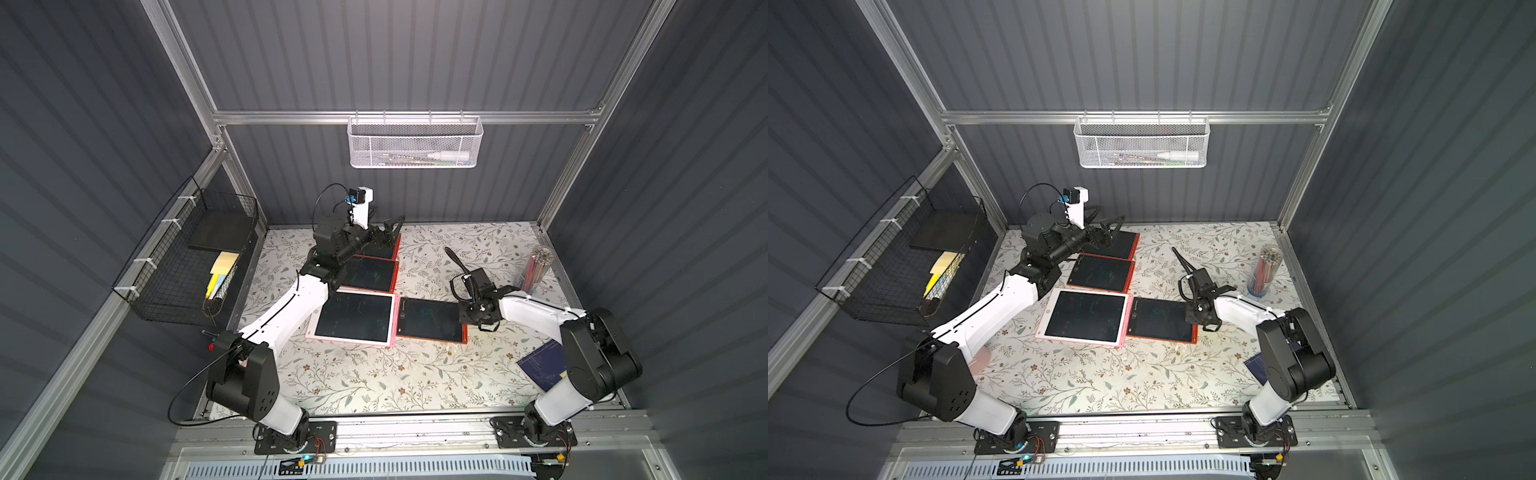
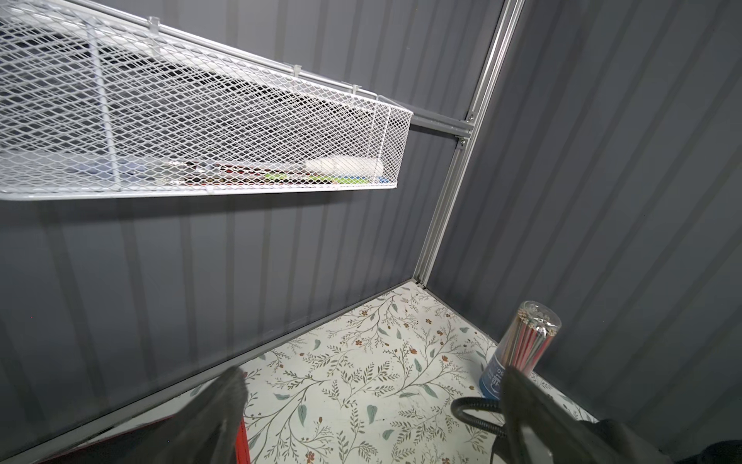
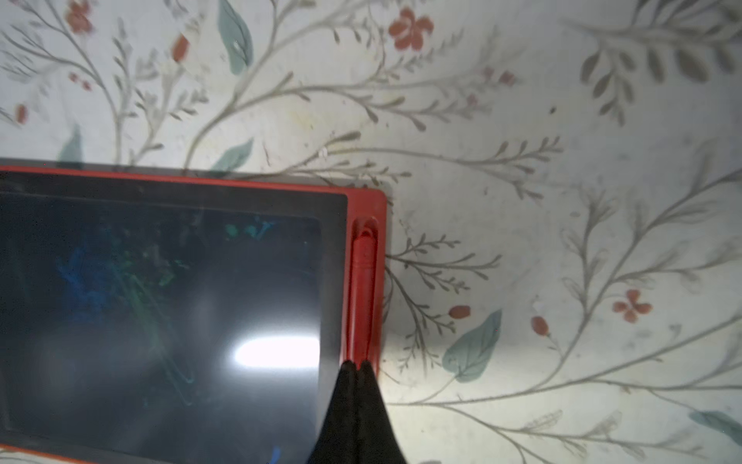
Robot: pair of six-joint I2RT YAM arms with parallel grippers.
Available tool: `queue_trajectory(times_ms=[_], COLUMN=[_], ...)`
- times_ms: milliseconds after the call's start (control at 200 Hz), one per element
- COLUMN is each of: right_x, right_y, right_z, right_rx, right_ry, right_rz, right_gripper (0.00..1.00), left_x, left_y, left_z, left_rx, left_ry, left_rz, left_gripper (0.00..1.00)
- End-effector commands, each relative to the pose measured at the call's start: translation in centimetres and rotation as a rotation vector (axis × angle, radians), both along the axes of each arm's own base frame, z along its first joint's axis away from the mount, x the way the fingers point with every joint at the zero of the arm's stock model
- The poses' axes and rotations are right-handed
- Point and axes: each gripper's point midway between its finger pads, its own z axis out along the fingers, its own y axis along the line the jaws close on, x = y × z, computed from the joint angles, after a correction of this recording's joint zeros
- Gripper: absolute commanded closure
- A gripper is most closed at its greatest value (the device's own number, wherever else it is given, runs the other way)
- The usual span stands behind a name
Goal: Place the stylus back onto the writing tablet
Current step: Place the stylus on the writing tablet, then reset both arms
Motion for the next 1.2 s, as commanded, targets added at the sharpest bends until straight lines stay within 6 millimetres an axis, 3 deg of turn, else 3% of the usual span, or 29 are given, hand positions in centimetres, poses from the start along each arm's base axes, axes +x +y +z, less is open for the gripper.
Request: queue_trajectory(times_ms=[0, 370, 550, 690, 785, 896, 1071, 1196], right_x=[-0.1, -0.2, 0.8, 2.8, 3.4, 4.0, 4.5, 4.3], right_y=[0.4, -0.1, -0.5, -0.9, -1.3, -2.9, -5.4, -7.2], right_z=[-0.2, -0.9, 1.4, 4.8, 6.7, 8.7, 11.2, 12.9], right_rx=[-0.001, -0.058, -0.066, -0.051, -0.010, -0.008, 0.002, -0.064], right_ry=[0.030, 0.064, -0.040, -0.205, -0.300, -0.407, -0.584, -0.742], right_rz=[-0.003, -0.004, -0.003, 0.003, 0.003, -0.037, -0.080, -0.055], right_gripper=[1.00, 1.00, 1.00, 0.74, 0.33, 0.02, 0.01, 0.01], left_x=[-0.5, -0.6, -0.5, -0.2, -0.6, -2.0, -3.4, -3.8], left_y=[-0.3, -0.2, 0.1, 1.1, 3.2, 6.8, 12.7, 15.2], left_z=[0.4, 0.2, 0.4, 1.0, 2.0, 2.2, -0.8, -3.9], left_rx=[0.022, 0.027, 0.027, 0.019, 0.003, -0.086, -0.159, -0.158], left_ry=[-0.028, -0.026, -0.035, -0.065, -0.132, -0.163, -0.122, -0.092], left_rz=[-0.022, -0.021, -0.001, 0.066, 0.172, 0.324, 0.591, 0.706], left_gripper=[0.01, 0.01, 0.00, 0.01, 0.00, 0.01, 0.01, 0.01])
